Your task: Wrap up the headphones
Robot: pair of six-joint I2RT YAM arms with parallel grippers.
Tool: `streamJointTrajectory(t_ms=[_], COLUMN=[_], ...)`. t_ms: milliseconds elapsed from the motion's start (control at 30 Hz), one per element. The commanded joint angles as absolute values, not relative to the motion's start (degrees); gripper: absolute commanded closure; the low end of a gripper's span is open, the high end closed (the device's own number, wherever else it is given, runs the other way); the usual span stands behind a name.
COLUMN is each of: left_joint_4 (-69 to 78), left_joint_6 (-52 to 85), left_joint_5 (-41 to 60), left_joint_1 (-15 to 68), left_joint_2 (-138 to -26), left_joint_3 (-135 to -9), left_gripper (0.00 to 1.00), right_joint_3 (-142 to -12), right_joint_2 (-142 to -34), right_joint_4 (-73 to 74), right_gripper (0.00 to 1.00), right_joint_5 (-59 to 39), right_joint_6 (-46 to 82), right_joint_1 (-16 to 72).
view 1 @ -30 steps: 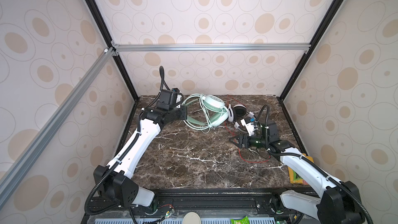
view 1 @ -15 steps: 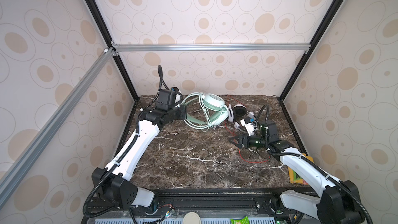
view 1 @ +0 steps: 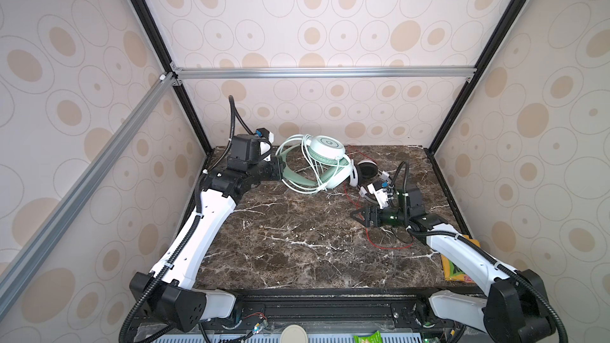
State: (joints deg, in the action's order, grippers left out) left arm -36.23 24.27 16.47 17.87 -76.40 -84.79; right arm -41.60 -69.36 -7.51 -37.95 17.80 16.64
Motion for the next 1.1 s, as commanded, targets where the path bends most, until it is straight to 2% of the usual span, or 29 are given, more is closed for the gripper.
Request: streamJointTrajectory(t_ms=[0, 267, 400, 633, 733, 967, 1067], left_joint_4=[-31.5, -42.6, -45.1, -40.9, -39.3, -36.8, -37.4], left_joint_6=[27.0, 26.9, 27.0, 28.2, 28.2, 28.3, 28.4], left_joint_5=[17.7, 3.8, -1.9, 4.1, 6.0, 8.5, 8.9], left_joint_1=[17.1, 17.1, 16.9, 16.9, 16.9, 16.9, 17.0], left_joint_2=[-72.7, -75.8, -76.4, -75.0, -74.9, -75.6, -76.8], left_joint_3=[-88.9, -99.7, -101.3, -101.6, -102.6, -106.8, -109.2], left_gripper=[1.0, 1.0, 1.0, 1.0, 1.0, 1.0, 1.0], right_joint_3=[-44.3, -47.2, -51.9, -65.1, -69.5, -72.2, -74.6], right_joint_2=[-71.9, -78.4, -84.7, -99.5, -104.9, -110.2, -112.1], right_joint_4=[-7.7, -1.5, 0.7, 4.8, 5.6, 15.2, 16.5], right_gripper=[0.24, 0.23, 0.23, 0.24, 0.29, 0.26, 0.26], right_joint_5=[-37.1, -35.9, -34.5, -31.1, -28.9, -29.1, -30.7], right_joint_6=[17.2, 16.9, 16.7, 7.8, -0.6, -15.2, -17.0], right_joint_1=[16.8, 18.8, 22.0, 27.8, 28.8, 28.6, 28.5])
